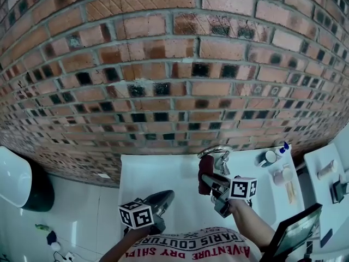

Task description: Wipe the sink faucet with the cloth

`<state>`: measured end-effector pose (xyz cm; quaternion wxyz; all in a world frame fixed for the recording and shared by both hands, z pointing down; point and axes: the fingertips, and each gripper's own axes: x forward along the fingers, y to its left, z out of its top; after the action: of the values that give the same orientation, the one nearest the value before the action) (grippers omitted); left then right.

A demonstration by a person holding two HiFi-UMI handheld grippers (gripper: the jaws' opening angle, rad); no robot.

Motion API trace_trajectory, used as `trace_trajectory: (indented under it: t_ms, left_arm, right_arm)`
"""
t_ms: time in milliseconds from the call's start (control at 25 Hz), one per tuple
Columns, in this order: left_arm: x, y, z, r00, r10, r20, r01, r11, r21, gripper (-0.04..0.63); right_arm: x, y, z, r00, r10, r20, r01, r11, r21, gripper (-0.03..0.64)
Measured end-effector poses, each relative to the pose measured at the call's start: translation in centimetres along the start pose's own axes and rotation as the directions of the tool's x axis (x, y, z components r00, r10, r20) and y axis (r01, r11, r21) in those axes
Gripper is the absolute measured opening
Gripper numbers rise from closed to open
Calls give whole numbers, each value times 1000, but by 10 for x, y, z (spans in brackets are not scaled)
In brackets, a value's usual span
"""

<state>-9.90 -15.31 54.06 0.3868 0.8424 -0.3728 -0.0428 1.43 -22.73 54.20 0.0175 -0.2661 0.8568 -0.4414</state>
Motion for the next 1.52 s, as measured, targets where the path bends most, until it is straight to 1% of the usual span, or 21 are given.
trace_trajectory:
  t_ms: [40, 80, 160, 200, 240, 280, 320, 360, 400, 440, 520, 560, 840, 1040, 1120, 1160, 1240, 1320, 1360, 1440, 1520]
  left_arm:
    - [-3, -9, 1, 999, -44, 8, 44, 999, -24, 5]
    - [-6, -20, 4, 995, -96, 24, 98, 994, -47, 5]
    - [-19, -48, 14, 972, -222, 72, 228, 969, -91, 5]
    - [-27, -65, 19, 949, -299, 97, 309, 943, -120, 5]
    - [-35, -82, 24, 915, -384, 128, 400, 903, -155, 5]
    - [-44, -99, 27, 871, -462, 167, 489, 852, -190, 5]
    - [-53, -116, 30, 829, -521, 204, 557, 804, -207, 3]
    - [-61, -131, 32, 802, -554, 222, 594, 781, -195, 2]
    - [-66, -141, 31, 799, -563, 211, 597, 785, -166, 2]
    - [-67, -147, 28, 816, -552, 173, 575, 807, -138, 2]
    - [-67, -153, 20, 852, -517, 86, 523, 845, -107, 2]
    - [-69, -157, 19, 853, -517, 70, 522, 847, -104, 5]
    - [-84, -195, 14, 817, -570, 88, 576, 813, -82, 5]
    - [-97, -224, 10, 762, -641, 93, 645, 764, -15, 5]
    - [-101, -231, 10, 737, -666, 114, 671, 741, -8, 5]
    - [-103, -235, 10, 720, -682, 127, 688, 726, -3, 5]
    - [-108, -240, 10, 696, -703, 148, 710, 705, 10, 5]
    - [-110, -239, 9, 702, -694, 158, 701, 713, 20, 5]
    - [-109, -235, 8, 717, -678, 160, 684, 729, 23, 5]
    - [-105, -222, 8, 761, -625, 174, 632, 775, 20, 4]
    - [-103, -200, 12, 822, -531, 204, 540, 842, 15, 3]
  right_arm:
    - [-5, 19, -7, 994, 101, 36, -104, 992, 71, 97]
    - [-11, 42, -13, 973, 214, 83, -223, 966, 131, 97]
    - [-24, 94, -23, 892, 416, 177, -446, 874, 194, 97]
    - [-32, 117, -27, 841, 494, 219, -535, 819, 206, 97]
    - [-40, 136, -32, 792, 555, 253, -606, 767, 213, 97]
    - [-47, 150, -37, 752, 598, 276, -656, 722, 221, 97]
    - [-53, 158, -44, 728, 622, 288, -683, 693, 231, 97]
    - [-56, 163, -50, 718, 633, 290, -695, 676, 245, 97]
    - [-59, 166, -56, 713, 639, 287, -701, 664, 262, 97]
    - [-60, 172, -61, 703, 654, 279, -711, 647, 276, 97]
    - [-61, 192, -69, 654, 711, 257, -755, 592, 282, 84]
    - [-62, 202, -72, 629, 737, 247, -775, 567, 279, 85]
    - [-88, 237, -83, 519, 823, 229, -843, 449, 297, 104]
    - [-109, 254, -86, 410, 882, 231, -894, 340, 292, 121]
    - [-116, 260, -85, 378, 897, 229, -909, 313, 277, 121]
    - [-118, 263, -86, 369, 902, 221, -913, 309, 265, 121]
    - [-121, 267, -87, 370, 908, 195, -917, 323, 236, 123]
    - [-120, 268, -88, 403, 900, 164, -907, 370, 200, 120]
    - [-118, 267, -89, 438, 887, 148, -893, 411, 182, 118]
    - [-115, 259, -83, 525, 838, 148, -851, 512, 120, 106]
    - [-113, 242, -71, 643, 747, 170, -761, 648, 35, 104]
